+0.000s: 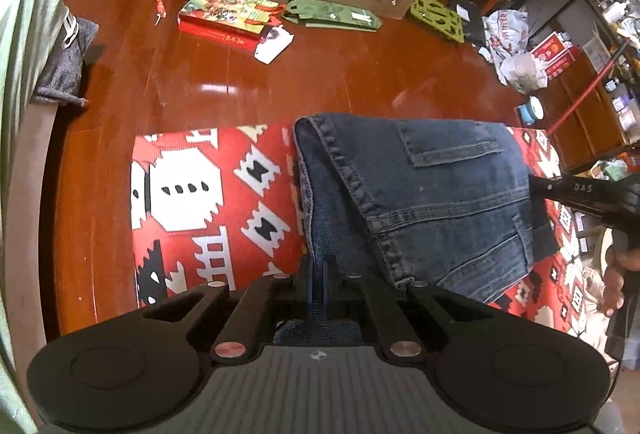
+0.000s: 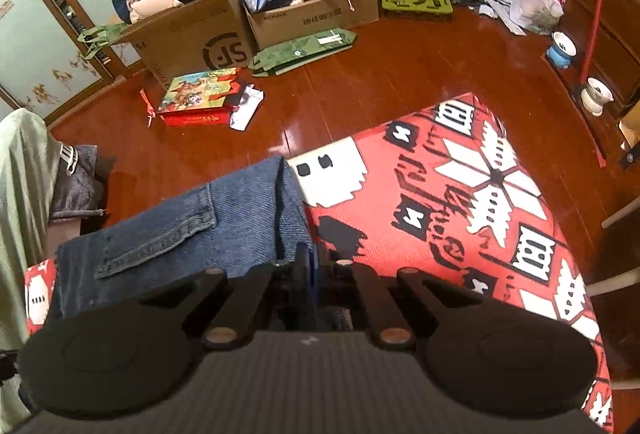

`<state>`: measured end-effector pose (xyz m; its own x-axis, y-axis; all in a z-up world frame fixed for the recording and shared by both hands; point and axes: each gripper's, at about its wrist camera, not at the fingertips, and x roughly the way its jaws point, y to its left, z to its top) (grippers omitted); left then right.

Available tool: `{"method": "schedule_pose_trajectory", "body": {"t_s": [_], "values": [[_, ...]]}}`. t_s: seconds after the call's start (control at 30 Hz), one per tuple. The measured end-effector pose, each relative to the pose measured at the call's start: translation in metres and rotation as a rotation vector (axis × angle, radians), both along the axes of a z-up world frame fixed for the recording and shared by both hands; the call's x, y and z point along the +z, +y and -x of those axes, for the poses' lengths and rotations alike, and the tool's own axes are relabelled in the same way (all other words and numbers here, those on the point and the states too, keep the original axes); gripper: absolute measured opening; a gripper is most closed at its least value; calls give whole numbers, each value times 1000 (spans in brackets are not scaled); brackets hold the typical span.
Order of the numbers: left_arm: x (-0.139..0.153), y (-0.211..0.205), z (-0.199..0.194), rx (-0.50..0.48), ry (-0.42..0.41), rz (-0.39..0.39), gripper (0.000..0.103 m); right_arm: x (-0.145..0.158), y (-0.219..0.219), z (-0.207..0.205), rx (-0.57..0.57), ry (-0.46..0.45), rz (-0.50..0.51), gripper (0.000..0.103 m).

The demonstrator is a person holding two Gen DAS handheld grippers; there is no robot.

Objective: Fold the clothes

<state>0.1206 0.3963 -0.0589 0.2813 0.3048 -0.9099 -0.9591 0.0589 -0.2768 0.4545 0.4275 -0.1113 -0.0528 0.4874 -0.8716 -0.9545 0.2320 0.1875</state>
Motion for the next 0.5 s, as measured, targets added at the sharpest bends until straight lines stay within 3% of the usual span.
{"method": "schedule_pose_trajectory", "body": {"t_s": [0.17, 0.5], "values": [[6, 3, -1, -17, 8, -14, 5, 4, -3, 2, 1, -1, -4, 1], [-15, 5, 7, -12, 25, 32, 6, -12, -9, -2, -9, -5, 5, 2]]}}
